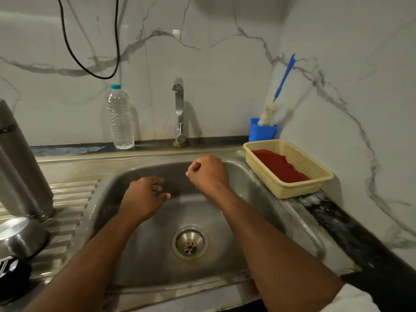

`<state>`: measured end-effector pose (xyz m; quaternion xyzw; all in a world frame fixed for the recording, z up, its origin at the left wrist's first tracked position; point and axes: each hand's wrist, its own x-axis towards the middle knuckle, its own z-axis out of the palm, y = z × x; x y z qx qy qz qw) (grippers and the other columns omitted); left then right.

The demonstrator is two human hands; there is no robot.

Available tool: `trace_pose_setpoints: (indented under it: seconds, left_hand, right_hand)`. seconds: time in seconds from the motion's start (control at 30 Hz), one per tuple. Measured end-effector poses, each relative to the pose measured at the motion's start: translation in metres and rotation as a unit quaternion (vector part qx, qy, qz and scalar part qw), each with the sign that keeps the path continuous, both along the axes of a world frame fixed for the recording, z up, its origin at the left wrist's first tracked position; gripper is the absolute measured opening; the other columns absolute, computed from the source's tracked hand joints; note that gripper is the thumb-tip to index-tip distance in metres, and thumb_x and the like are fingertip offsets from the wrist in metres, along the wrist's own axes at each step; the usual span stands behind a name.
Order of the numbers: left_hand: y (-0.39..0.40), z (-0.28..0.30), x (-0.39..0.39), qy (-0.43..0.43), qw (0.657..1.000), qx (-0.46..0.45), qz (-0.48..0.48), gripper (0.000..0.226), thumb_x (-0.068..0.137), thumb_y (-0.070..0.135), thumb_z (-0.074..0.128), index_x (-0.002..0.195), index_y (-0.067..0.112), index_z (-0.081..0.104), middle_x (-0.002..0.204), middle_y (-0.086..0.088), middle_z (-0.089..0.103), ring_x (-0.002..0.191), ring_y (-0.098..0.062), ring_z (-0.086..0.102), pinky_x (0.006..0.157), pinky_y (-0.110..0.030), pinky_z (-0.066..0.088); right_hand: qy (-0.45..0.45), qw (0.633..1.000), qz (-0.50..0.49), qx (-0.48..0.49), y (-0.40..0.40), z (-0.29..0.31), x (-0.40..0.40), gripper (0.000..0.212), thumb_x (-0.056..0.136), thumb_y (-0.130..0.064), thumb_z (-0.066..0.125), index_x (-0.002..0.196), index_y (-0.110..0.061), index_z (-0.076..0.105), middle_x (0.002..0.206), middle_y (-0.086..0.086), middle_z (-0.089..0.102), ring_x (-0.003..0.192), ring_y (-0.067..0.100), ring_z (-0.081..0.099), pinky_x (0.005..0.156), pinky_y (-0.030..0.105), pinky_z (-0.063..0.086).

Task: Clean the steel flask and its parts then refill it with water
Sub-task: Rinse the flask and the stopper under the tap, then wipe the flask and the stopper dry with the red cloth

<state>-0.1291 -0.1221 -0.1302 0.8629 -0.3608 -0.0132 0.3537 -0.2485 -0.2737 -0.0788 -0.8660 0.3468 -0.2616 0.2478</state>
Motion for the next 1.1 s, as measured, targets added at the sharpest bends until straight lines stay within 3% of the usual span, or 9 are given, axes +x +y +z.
trace_pose_setpoints:
  seconds: [0.13,0.2,0.3,0.37,0.47,0.57,0.8,0.93,1.1]
  left_hand:
    - [0.004,0.001,-0.002,-0.028,0.999,0.022,-0.007,0.056,0.085,0.035,0.085,0.136,0.019,0.067,0.117,0.000,0.075,0.109,-0.020,0.069,0.099,-0.042,0.056]
    - [0.005,0.001,-0.002,-0.029,0.999,0.023,-0.009,0.057,0.085,0.037,0.085,0.137,0.020,0.066,0.117,0.002,0.074,0.110,-0.020,0.069,0.099,-0.043,0.056]
    - [0.004,0.004,-0.004,-0.023,0.999,0.021,-0.010,0.059,0.084,0.039,0.085,0.137,0.021,0.066,0.120,0.001,0.075,0.111,-0.020,0.069,0.100,-0.042,0.056]
    - [0.003,0.004,-0.006,-0.020,1.000,0.016,-0.013,0.060,0.084,0.039,0.086,0.138,0.020,0.066,0.122,-0.001,0.075,0.112,-0.022,0.070,0.100,-0.043,0.056]
    - [0.004,0.005,-0.007,-0.018,1.000,0.016,-0.015,0.060,0.085,0.038,0.086,0.138,0.018,0.066,0.123,-0.004,0.075,0.111,-0.023,0.071,0.099,-0.045,0.057]
    - [0.004,0.005,-0.006,-0.019,1.000,0.020,-0.014,0.060,0.084,0.038,0.086,0.138,0.018,0.066,0.123,-0.003,0.074,0.110,-0.022,0.071,0.098,-0.044,0.057]
    - [0.004,0.005,-0.005,-0.007,0.999,0.029,-0.011,0.059,0.083,0.039,0.087,0.135,0.019,0.068,0.121,-0.003,0.076,0.111,-0.024,0.070,0.101,-0.045,0.056]
    - [0.005,0.008,-0.007,-0.002,0.999,0.029,-0.013,0.060,0.083,0.039,0.087,0.135,0.018,0.068,0.122,-0.003,0.075,0.108,-0.021,0.072,0.100,-0.043,0.057]
    - [0.006,0.011,-0.010,0.002,0.999,0.036,-0.012,0.060,0.082,0.040,0.087,0.136,0.019,0.067,0.122,-0.002,0.076,0.110,-0.021,0.071,0.100,-0.043,0.057]
  right_hand:
    - [-0.124,0.991,-0.040,-0.014,-0.025,0.044,-0.027,0.008,0.085,-0.020,0.076,0.078,-0.021,0.080,0.077,-0.009,0.078,0.072,0.006,0.071,0.068,0.025,0.059]
    - [-0.138,0.986,-0.081,-0.047,-0.051,0.066,-0.049,0.010,0.087,-0.019,0.075,0.078,-0.018,0.080,0.079,-0.006,0.078,0.074,0.008,0.071,0.072,0.027,0.060]
    - [-0.073,0.980,-0.167,-0.086,-0.097,0.082,-0.083,0.011,0.088,-0.020,0.069,0.082,-0.018,0.078,0.086,-0.003,0.076,0.085,0.019,0.070,0.081,0.032,0.059]
    - [0.015,0.978,-0.199,-0.059,-0.122,0.080,-0.103,0.009,0.086,-0.022,0.074,0.093,-0.018,0.078,0.093,0.000,0.075,0.089,0.021,0.069,0.078,0.032,0.057]
    - [0.131,0.976,-0.174,-0.015,-0.138,0.067,-0.120,0.039,0.072,-0.038,0.090,0.102,-0.017,0.075,0.096,0.001,0.075,0.089,0.022,0.072,0.085,0.038,0.061]
    - [0.187,0.974,-0.127,-0.022,-0.136,0.058,-0.123,0.031,0.079,-0.036,0.085,0.103,-0.017,0.077,0.100,0.002,0.075,0.091,0.022,0.071,0.090,0.041,0.060]
    - [0.247,0.960,-0.121,-0.063,-0.137,0.052,-0.114,0.028,0.082,-0.041,0.080,0.099,-0.020,0.072,0.087,-0.001,0.071,0.077,0.018,0.068,0.075,0.035,0.058]
    - [0.235,0.955,-0.134,-0.122,-0.135,0.047,-0.114,0.026,0.093,-0.043,0.070,0.096,-0.017,0.068,0.086,-0.001,0.068,0.071,0.014,0.061,0.065,0.032,0.046]
    - [0.206,0.963,-0.161,-0.070,-0.141,0.059,-0.118,0.048,0.089,-0.064,0.067,0.102,-0.019,0.058,0.091,0.000,0.068,0.081,0.020,0.068,0.072,0.036,0.055]
